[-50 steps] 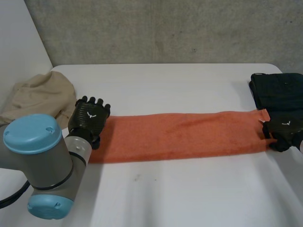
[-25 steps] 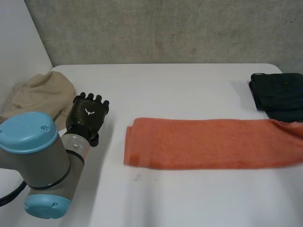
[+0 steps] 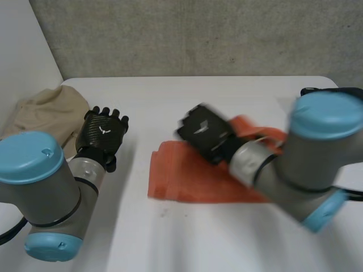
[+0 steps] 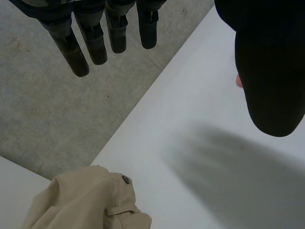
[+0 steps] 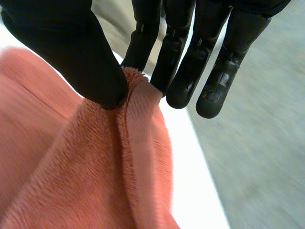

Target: Fold the laundry.

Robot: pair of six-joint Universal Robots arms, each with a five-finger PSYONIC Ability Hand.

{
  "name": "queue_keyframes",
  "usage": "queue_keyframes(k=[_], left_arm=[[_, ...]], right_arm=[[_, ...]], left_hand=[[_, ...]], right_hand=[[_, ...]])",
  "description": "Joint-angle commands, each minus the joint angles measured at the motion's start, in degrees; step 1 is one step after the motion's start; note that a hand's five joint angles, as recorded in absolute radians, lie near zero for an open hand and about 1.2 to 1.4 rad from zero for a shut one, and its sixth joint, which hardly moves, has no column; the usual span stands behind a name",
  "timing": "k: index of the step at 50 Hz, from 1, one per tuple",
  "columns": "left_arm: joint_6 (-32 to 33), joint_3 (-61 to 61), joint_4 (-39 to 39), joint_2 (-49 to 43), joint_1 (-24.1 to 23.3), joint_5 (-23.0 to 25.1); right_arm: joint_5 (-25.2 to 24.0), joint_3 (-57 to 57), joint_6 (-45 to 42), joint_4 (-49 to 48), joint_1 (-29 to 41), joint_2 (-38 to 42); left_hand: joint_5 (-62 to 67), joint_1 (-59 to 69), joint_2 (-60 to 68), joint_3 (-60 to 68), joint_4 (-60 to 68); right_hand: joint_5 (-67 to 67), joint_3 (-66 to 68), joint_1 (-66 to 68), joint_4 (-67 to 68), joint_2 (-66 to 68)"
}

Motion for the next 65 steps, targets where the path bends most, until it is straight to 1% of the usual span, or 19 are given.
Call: queue_keyframes(k=[1, 2, 4, 7, 8, 12, 14, 19, 23, 28, 32, 39, 46, 48, 52, 53, 57, 59, 65], left_arm=[[0.00, 0.77, 0.06, -0.78, -0.19, 0.01], [0.00, 0.95, 0.06, -0.78, -0.19, 0.01], [0.00, 1.22, 0.06, -0.87, -0.19, 0.01], [0.00, 2.27, 0.15, -0.87, -0.36, 0.01], [0.00, 2.71, 0.15, -0.87, -0.54, 0.01], [-0.53, 4.82, 0.15, -1.39, -2.12, 0.01], [-1.58, 6.49, 0.15, -2.18, -3.52, -0.08], [-4.83, 9.12, 0.06, -3.24, -6.86, 0.44], [-6.94, 11.32, -0.29, -5.34, -8.62, 2.11], [-8.96, 13.61, -0.47, -8.77, -11.52, 4.13], [-10.98, 16.24, -0.56, -12.81, -13.81, 8.08], [-12.74, 20.02, -1.61, -17.12, -14.16, 9.68], [-12.39, 26.70, -6.44, -23.19, -13.90, 9.41], [-12.13, 27.76, -7.41, -24.16, -13.64, 9.06], [-11.87, 29.87, -8.38, -25.39, -12.93, 5.73], [-11.78, 30.31, -8.38, -25.48, -12.41, 2.85], [-10.38, 30.49, -8.55, -25.65, -10.13, -4.45], [-8.88, 29.79, -8.64, -25.13, -9.60, -6.22], [-5.80, 25.74, -8.73, -23.55, -10.65, -7.02]], right_arm=[[1.00, -5.10, -0.42, 0.18, 8.12, 12.02], [1.27, -5.37, -0.42, 0.26, 8.30, 12.38], [1.19, -5.63, 0.19, 0.27, 8.21, 12.30], [2.15, -5.37, 2.47, -0.17, 7.77, 11.07], [3.11, -5.37, 3.70, -0.17, 7.86, 10.37], [8.65, -4.58, 11.52, 0.88, 3.83, 5.89], [10.93, -2.22, 16.87, 2.11, -1.00, 2.73], [10.68, 5.25, 23.57, 5.36, -8.30, -2.64], [9.71, 12.02, 23.57, 5.89, -11.99, -4.58], [8.31, 20.18, 19.98, 3.62, -18.31, -5.11], [6.55, 23.71, 16.29, 0.28, -20.96, -5.11], [6.72, 24.86, 15.31, -0.97, -21.14, -5.11], [6.37, 25.30, 15.84, -1.58, -21.23, -5.11], [6.37, 25.30, 15.84, -1.76, -21.23, -5.11], [6.46, 25.48, 15.84, -2.81, -21.14, -5.11], [6.55, 25.65, 15.84, -2.98, -21.05, -5.11], [6.72, 25.74, 15.40, -3.43, -21.05, -5.11], [6.72, 25.74, 15.40, -3.78, -21.05, -5.11], [7.25, 25.74, 15.05, -5.18, -21.14, -5.02]], left_hand=[[-2.09, -2.12, -2.00, -2.60, -1.86], [-2.09, -2.12, -2.00, -2.60, -1.86], [-2.09, -2.12, -2.00, -2.60, -1.86], [-2.09, -2.12, -2.00, -2.60, -1.86], [-2.09, -2.12, -2.00, -2.60, -1.86], [-2.09, -2.12, -2.00, -2.60, -1.86], [-2.09, -2.12, -2.00, -2.60, -1.86], [-2.09, -2.12, -2.00, -2.60, -1.86], [-2.09, -2.12, -2.00, -2.60, -1.86], [-2.09, -2.12, -2.00, -2.60, -1.86], [-1.75, -1.78, -1.67, -2.27, -1.53], [-1.25, -1.28, -1.16, -1.76, -1.02], [-0.74, -0.77, -0.66, -1.26, -0.52], [-0.58, -0.61, -0.49, -1.09, -0.35], [0.77, 0.74, 0.85, 0.25, 1.00], [0.94, 0.91, 1.02, 0.42, 1.16], [0.60, 0.58, 0.69, 0.09, 0.83], [0.27, 0.24, 0.35, -0.25, 0.49], [-0.74, -0.77, -0.66, -1.26, -0.52]], right_hand=[[13.27, 12.40, 23.68, 11.61, 12.48], [8.50, 7.63, 18.90, 6.84, 7.71], [-9.13, -10.01, 1.27, -10.79, -9.92], [-42.24, -43.11, -31.83, -43.89, -43.02], [-56.34, -57.21, -45.93, -57.99, -57.12], [-56.73, -57.60, -46.32, -58.39, -57.52], [-56.73, -57.60, -46.32, -58.39, -57.52], [-56.73, -57.60, -46.32, -58.39, -57.52], [-56.73, -57.60, -46.32, -58.39, -57.52], [-56.73, -57.60, -46.32, -58.39, -57.52], [-54.02, -54.89, -43.61, -55.67, -54.80], [-49.26, -50.13, -38.85, -50.91, -50.04], [-42.18, -43.06, -31.78, -43.84, -42.97], [-42.35, -43.22, -31.94, -44.00, -43.13], [-42.18, -43.05, -31.78, -43.84, -42.97], [-42.18, -43.05, -31.78, -43.84, -42.97], [-39.50, -40.37, -29.09, -41.15, -40.28], [-37.65, -38.52, -27.24, -39.30, -38.43], [-31.76, -32.63, -21.35, -33.41, -32.54]])
